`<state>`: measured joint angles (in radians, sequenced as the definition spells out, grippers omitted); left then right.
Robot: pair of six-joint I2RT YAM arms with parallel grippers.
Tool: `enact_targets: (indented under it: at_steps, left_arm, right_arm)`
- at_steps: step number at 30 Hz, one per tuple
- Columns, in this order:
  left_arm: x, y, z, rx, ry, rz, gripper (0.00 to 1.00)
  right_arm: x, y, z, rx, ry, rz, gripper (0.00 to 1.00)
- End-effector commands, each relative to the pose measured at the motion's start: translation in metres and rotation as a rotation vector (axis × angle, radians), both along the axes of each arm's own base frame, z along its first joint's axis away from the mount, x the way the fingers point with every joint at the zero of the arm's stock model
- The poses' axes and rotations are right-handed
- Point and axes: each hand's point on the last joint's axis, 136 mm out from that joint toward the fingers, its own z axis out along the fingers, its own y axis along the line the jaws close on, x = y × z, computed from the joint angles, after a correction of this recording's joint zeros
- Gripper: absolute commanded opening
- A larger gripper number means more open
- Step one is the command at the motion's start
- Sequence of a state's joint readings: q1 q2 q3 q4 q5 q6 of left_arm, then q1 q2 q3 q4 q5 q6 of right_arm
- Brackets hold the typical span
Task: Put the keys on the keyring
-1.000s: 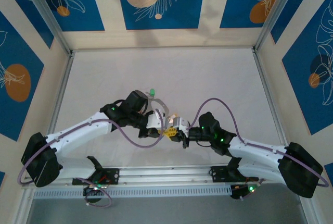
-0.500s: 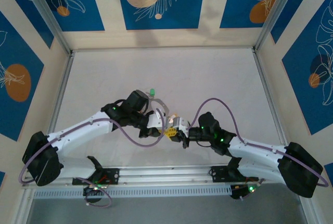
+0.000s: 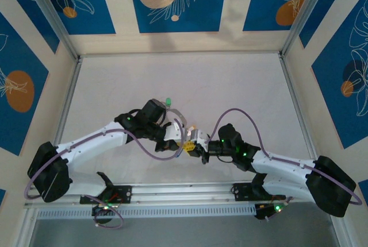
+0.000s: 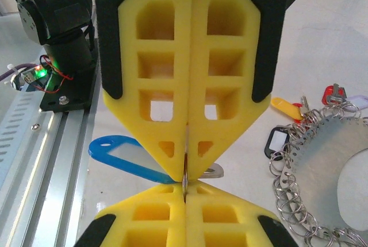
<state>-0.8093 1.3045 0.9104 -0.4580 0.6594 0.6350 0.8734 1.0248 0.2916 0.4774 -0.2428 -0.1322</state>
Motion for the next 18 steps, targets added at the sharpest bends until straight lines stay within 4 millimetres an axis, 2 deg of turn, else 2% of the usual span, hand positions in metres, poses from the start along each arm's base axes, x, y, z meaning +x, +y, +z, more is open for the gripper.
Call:
enact_targets:
  at_steps: [1,4,7,11,15,18]
  left_arm:
    - [-0.002,-0.003,0.006,-0.015,-0.02,-0.011,0.0]
    - [0.005,0.003,0.007,-0.004,-0.068,0.037,0.0]
    - [0.006,0.006,0.01,-0.023,-0.094,0.05,0.0]
    - [0.003,0.004,0.02,-0.082,-0.11,0.035,0.0]
    - [0.004,0.003,0.025,-0.102,-0.124,0.035,0.0]
    - [0.005,0.002,0.026,-0.107,-0.126,0.036,0.0]
  right_arm:
    - [0.007,0.006,0.034,0.102,-0.107,-0.017,0.0]
    - [0.008,0.001,0.034,0.116,-0.112,-0.035,0.0]
    - [0.008,-0.004,0.034,0.128,-0.115,-0.052,0.16]
    - [0.005,-0.009,0.034,0.133,-0.108,-0.056,0.18]
    - [0.004,-0.016,0.031,0.134,-0.108,-0.082,0.28]
    - [0.002,-0.021,0.029,0.129,-0.109,-0.088,0.28]
